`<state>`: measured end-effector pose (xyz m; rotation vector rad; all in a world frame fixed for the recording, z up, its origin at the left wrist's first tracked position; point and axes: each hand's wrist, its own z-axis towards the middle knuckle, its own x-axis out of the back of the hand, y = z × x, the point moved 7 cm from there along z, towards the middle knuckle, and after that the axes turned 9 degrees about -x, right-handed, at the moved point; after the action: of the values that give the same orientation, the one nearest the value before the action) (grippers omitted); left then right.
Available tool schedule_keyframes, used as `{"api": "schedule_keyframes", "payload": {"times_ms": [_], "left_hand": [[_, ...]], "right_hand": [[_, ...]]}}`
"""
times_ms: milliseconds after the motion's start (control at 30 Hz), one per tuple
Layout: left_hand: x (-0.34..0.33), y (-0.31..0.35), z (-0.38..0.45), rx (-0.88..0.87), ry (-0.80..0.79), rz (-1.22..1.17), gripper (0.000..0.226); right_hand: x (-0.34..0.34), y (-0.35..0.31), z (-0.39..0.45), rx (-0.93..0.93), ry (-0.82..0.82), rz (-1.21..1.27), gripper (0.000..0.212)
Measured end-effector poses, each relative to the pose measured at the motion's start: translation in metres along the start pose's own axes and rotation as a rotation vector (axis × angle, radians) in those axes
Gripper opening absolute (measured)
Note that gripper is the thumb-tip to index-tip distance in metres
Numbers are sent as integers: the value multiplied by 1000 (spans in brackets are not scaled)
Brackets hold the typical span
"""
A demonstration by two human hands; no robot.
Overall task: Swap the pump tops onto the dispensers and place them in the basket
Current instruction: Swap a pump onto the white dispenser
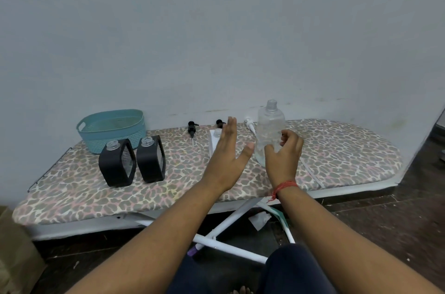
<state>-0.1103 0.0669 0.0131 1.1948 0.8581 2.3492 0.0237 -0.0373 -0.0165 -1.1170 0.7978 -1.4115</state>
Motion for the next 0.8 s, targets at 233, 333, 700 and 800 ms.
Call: {"api": "schedule_keyframes", "payload": {"times_ms": [233, 333, 700, 800], "left_hand": [[-47, 5, 26, 194, -107, -270, 79], [-60, 1, 33, 236, -117, -334, 75], [-70, -5, 35, 271, -128, -363, 71], [-60, -1, 34, 246, -107, -371, 79]], "right_hand": [[-20, 29, 27, -138, -191, -25, 81], [-31, 35, 32, -179, -279, 44, 87], [-38, 37, 41, -188, -258, 106, 59], [-34, 32, 38, -170, -251, 101, 61]]}}
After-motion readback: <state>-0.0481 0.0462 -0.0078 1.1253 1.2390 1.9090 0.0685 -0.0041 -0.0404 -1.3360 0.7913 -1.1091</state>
